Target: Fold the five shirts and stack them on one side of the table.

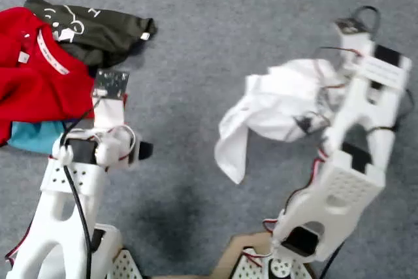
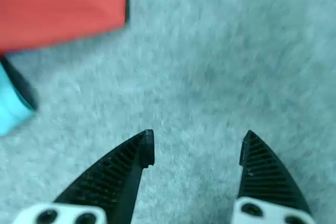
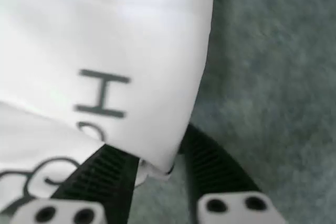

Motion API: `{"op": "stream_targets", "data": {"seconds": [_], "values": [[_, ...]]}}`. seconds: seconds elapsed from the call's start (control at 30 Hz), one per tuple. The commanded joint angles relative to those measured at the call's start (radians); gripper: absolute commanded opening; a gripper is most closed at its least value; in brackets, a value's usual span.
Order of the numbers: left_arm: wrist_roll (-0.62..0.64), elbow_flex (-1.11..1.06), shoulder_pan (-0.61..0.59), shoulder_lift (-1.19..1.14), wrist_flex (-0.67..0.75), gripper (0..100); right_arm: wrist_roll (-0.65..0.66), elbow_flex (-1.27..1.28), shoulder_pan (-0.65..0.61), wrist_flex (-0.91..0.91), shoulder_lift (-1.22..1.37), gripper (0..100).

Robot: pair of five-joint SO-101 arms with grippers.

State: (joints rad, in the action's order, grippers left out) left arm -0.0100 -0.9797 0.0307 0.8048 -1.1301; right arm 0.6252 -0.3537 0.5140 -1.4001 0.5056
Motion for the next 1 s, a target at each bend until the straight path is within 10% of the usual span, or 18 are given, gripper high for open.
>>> {"op": "stream_targets", "data": {"seconds": [0.0,0.2,0.53,0.97], "values": [[0.003,-0.056,0.013,-0.023,0.074,27,0.080,-0.068,0.071,-0.063,-0.031,43.0],[0.026,-0.157,0.013,-0.035,0.201,27,0.150,-0.251,0.097,-0.242,-0.084,50.3],[0.094,-0.282,-0.056,-0.035,0.379,27,0.081,-0.093,-0.023,-0.368,-0.352,1.2],[0.095,-0.262,-0.076,-0.035,0.371,27,-0.511,0.588,-0.764,-0.121,-0.572,33.1]]}}
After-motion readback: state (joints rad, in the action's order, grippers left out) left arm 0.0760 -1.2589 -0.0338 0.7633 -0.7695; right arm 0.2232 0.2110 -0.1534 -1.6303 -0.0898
